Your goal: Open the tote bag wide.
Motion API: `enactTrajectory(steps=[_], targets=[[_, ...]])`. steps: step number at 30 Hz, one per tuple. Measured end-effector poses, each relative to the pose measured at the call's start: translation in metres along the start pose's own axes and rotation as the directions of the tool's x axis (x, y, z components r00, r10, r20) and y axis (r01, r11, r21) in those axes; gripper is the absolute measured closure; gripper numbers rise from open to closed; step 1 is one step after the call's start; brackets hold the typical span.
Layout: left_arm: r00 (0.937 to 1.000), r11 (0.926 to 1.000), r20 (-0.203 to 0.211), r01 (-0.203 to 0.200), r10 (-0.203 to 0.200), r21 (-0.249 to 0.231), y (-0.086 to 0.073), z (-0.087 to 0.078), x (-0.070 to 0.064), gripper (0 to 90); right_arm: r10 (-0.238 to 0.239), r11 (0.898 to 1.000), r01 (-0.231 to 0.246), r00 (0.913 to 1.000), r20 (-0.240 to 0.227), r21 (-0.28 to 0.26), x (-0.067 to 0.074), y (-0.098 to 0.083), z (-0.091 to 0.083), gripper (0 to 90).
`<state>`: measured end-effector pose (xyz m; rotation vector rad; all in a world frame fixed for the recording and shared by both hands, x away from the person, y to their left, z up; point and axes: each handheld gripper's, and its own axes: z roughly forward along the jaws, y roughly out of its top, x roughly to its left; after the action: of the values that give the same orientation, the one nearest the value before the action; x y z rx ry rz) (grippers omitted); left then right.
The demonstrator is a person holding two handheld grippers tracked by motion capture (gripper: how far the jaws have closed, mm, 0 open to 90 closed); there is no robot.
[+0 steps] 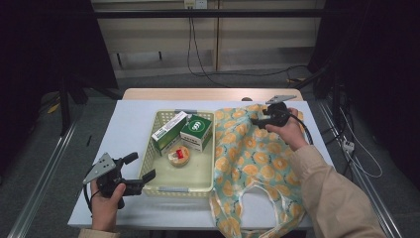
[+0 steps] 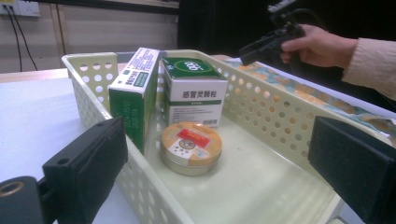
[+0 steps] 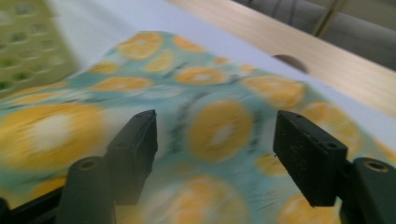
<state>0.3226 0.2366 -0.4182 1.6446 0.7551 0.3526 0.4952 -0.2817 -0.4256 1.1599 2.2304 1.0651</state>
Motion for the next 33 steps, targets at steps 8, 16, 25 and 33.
enactTrajectory(steps=[8,16,25,33], targets=[[1.0000,1.0000,-0.007,0.005,-0.005,0.000,-0.001,-0.002,0.000,4.9,-0.092,0.996,0.093,0.9870,-0.131,0.001,0.058,-0.026,-0.041,25.2],[1.0000,0.9999,0.000,-0.004,0.004,0.016,-0.001,0.001,-0.005,4.9,-0.138,0.990,0.139,0.9627,-0.233,-0.009,0.104,-0.061,-0.074,25.4],[1.0000,0.9996,0.001,-0.009,0.009,0.025,-0.002,0.002,-0.007,4.9,-0.204,0.977,0.215,0.9197,-0.335,-0.004,0.143,-0.088,-0.084,26.4],[1.0000,0.9996,0.003,-0.009,0.009,0.026,-0.002,0.002,-0.007,4.9,-0.271,0.956,0.291,0.9080,-0.320,0.018,0.156,-0.096,-0.073,51.5]])
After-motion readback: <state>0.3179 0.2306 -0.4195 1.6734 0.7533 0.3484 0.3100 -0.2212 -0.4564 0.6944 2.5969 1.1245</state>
